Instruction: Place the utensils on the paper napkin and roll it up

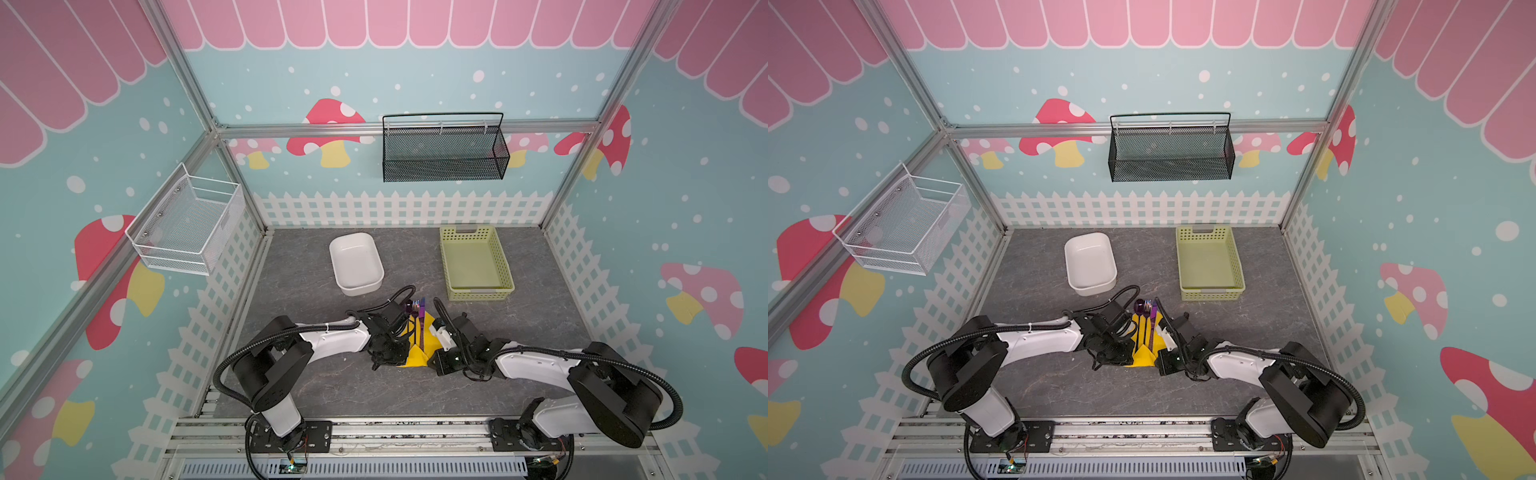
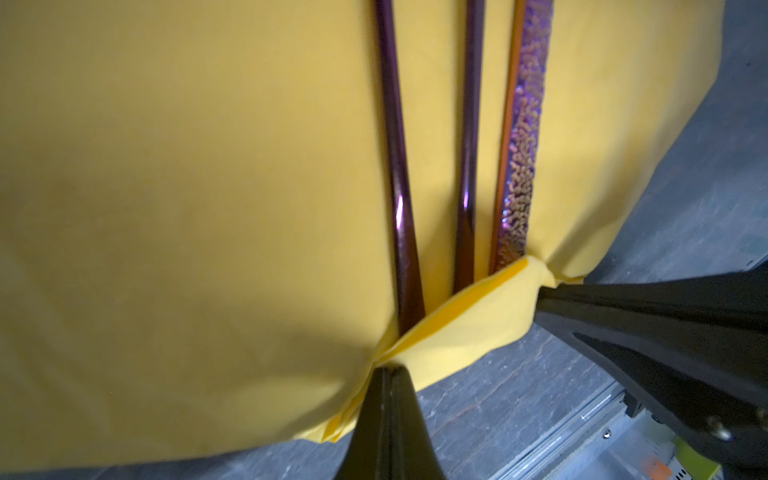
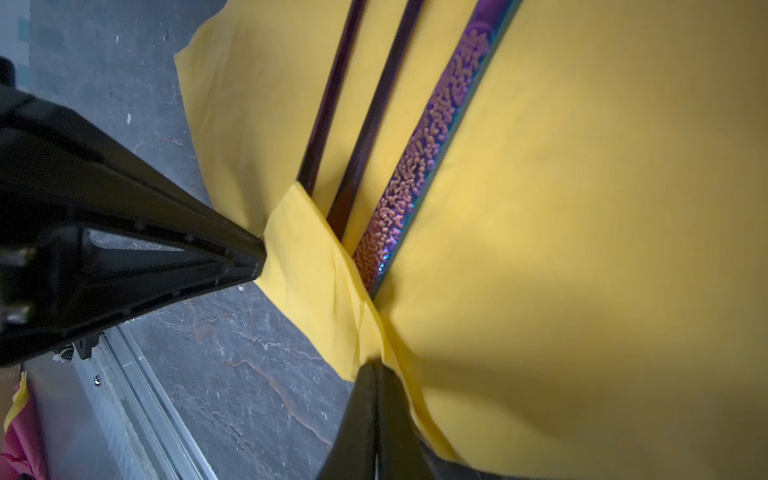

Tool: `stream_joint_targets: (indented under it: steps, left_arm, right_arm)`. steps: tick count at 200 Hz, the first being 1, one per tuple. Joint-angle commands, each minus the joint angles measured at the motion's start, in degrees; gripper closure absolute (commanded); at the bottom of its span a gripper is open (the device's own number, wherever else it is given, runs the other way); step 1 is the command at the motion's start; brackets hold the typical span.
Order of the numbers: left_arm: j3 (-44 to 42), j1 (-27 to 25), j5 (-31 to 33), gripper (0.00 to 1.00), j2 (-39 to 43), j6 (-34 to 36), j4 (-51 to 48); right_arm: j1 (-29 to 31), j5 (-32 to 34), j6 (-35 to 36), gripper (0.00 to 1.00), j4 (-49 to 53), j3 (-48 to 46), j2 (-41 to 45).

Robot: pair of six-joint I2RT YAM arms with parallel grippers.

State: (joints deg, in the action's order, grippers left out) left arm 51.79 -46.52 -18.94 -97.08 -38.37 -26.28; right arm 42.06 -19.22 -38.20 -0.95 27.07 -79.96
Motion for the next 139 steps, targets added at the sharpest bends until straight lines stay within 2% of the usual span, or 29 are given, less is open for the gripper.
stream_joint_targets:
  steps: [1,139]
  left_arm:
    - [-0.6,0.7,2.3,1.00,-0.5,1.1,-4.3]
    - [-3.2,3.2,5.3,1.00,2.1,5.1,-10.0]
  right_arm:
    - [-0.6,2.0,-0.7,0.94,3.1,-2.1,-2.1]
    - [-1.6,1.8,-0.7,0.95,3.8,-2.3,-2.7]
